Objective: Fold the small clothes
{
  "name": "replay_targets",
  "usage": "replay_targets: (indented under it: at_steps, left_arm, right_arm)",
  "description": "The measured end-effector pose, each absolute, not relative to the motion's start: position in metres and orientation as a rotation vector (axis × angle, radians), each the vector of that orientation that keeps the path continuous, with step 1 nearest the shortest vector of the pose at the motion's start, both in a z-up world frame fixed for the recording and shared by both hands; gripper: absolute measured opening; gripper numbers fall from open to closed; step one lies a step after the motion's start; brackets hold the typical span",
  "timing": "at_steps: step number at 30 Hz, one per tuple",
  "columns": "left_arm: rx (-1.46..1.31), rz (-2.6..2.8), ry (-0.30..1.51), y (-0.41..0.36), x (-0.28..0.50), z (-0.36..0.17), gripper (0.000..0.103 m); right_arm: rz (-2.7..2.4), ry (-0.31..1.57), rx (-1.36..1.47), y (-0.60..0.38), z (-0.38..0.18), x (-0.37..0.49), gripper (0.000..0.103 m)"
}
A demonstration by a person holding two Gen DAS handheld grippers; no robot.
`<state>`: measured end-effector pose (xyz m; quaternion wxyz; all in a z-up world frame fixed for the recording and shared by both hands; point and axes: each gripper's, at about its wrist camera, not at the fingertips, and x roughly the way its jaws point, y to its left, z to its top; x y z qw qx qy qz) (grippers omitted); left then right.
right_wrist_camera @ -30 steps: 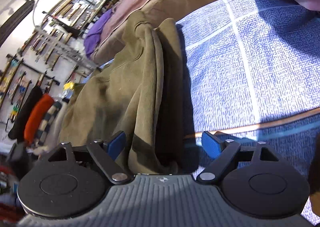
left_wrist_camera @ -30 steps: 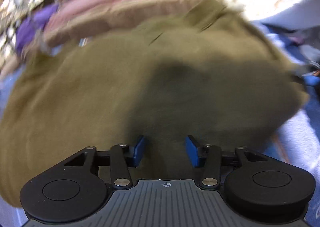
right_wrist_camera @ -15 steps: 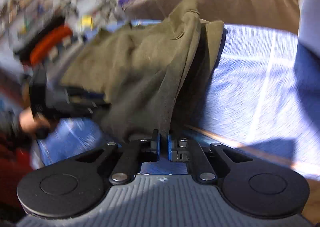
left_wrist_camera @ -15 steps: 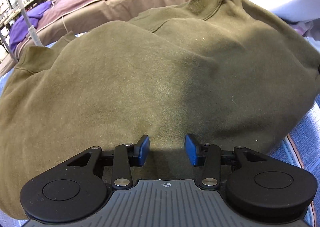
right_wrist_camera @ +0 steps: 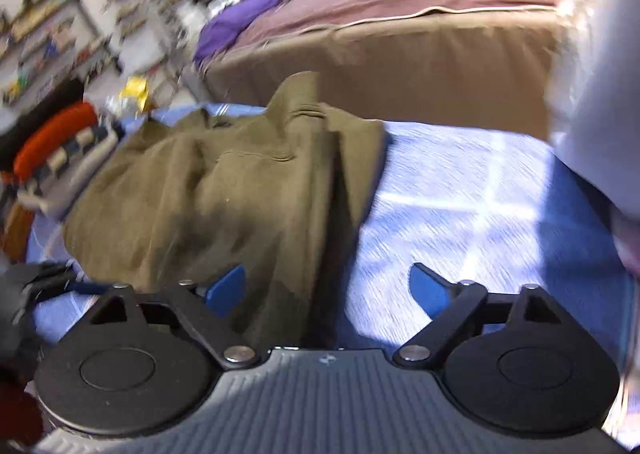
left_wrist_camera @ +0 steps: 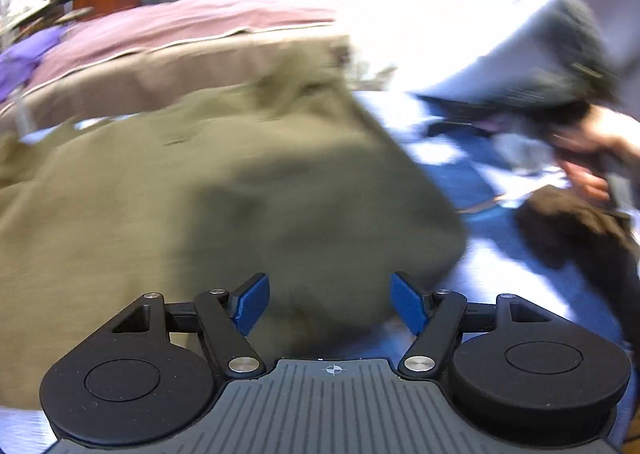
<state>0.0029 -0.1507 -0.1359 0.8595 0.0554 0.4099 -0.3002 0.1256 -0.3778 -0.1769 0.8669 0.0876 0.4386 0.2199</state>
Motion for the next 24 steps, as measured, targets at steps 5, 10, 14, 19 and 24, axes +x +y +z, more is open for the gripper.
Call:
replay_targets:
  at_steps: [5,10,14,19,24]
  left_arm:
    - [0.48,-0.677,0.705,-0.229,-0.037,-0.157,0.103]
    - [0.699,-0.7,0.601,-0.27,-0.037,-0.187,0.103]
    - [0.87,-0.736,0.565,-0.293,-0.033,-0.216,0.103]
    - [0.811,-0.752,0.605,-0.3,-0.017,-0.219,0.103]
    - [0.556,-0.719,0.703,-0.284,0.006,-0.206,0.09]
  right_arm:
    - [0.487,0.857,0.065,-0.346,-0.18,0.157,0.088]
    - [0.498,0.917,0.381,-0.378,-0.192,0.198,0.086]
    - [0.564,0.99,0.458,-0.392,-0.203,0.231,0.095]
    - [0.572,1.023,0.527,-0.386,-0.23,0.257,0.081]
    - [0.516,1.022,0.591,-0.387,-0.253,0.258,0.038]
